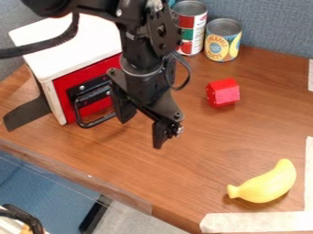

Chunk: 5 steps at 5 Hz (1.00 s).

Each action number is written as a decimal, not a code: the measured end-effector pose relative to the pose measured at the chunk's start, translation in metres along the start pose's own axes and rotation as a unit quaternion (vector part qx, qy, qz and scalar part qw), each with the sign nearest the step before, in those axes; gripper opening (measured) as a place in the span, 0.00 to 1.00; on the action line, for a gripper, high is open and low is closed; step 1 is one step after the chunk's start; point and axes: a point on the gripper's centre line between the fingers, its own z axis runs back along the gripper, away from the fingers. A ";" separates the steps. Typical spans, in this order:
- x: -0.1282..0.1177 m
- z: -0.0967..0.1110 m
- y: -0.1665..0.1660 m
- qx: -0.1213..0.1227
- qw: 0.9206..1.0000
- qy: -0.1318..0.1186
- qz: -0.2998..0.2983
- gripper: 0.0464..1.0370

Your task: Open the drawer

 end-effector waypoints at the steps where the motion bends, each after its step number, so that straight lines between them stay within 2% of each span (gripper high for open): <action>1: -0.003 -0.004 -0.001 -0.002 1.000 0.008 -0.003 0.96; 3: -0.005 -0.011 0.021 0.003 0.999 0.009 -0.042 0.96; 4: -0.003 -0.013 0.032 0.023 0.996 -0.001 -0.084 0.96; 5: -0.001 -0.019 0.040 0.049 0.988 -0.020 -0.142 0.96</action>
